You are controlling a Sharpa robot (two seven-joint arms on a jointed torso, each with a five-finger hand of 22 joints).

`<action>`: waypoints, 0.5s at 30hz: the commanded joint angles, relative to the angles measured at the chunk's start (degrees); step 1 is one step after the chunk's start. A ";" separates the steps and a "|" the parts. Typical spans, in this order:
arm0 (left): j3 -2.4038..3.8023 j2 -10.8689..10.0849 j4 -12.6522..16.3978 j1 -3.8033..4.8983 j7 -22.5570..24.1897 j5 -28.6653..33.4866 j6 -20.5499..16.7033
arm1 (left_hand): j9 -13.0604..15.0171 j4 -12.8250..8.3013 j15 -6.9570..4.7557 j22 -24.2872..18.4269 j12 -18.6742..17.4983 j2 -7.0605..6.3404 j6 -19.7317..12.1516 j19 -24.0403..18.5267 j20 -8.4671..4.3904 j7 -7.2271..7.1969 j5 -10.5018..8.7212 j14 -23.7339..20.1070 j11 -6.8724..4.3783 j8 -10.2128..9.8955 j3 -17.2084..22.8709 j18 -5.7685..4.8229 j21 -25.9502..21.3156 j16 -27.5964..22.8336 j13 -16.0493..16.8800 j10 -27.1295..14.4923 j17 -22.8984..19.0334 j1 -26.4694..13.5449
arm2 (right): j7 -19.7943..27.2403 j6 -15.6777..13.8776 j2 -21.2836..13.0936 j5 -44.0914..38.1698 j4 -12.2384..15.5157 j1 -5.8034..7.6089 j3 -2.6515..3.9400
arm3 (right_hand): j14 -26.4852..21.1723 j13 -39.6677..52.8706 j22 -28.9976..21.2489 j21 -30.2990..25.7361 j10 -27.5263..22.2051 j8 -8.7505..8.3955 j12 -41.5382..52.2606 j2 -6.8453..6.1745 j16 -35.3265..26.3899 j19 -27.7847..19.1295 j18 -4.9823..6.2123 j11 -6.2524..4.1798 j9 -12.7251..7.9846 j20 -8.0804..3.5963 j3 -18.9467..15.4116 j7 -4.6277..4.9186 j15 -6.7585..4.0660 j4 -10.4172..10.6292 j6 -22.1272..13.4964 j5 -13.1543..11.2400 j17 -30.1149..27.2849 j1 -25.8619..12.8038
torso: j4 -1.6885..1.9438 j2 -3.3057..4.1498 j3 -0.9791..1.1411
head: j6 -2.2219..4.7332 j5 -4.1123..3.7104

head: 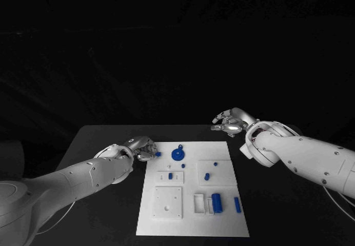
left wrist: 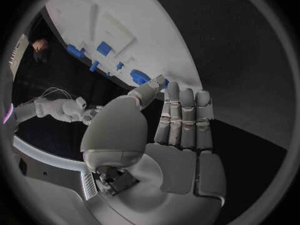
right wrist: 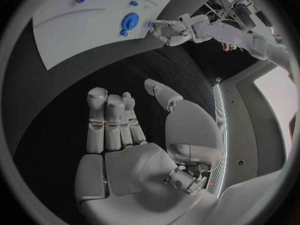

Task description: Assemble the parts on the task board

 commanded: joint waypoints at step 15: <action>2.35 -3.66 8.58 2.26 0.48 3.79 -0.42 | 0.08 -0.05 0.03 1.01 -0.22 0.42 0.55 0.35 -4.64 -0.01 0.17 0.40 0.03 0.22 0.25 -0.16 0.39 0.22 -0.19 0.46 -0.13 -0.07 | -0.20 3.37 1.16 4.99 -0.97 -0.03 -0.31 | 0.17 -0.13 1.08 -0.33 -0.56 -0.12 0.25 0.65 0.39 0.04 3.97 -0.06 0.12 -0.37 -0.16 0.28 -0.23 0.08 0.09 0.18 -0.06 0.04 | 0.04 -0.03 0.02 | 0.39 0.12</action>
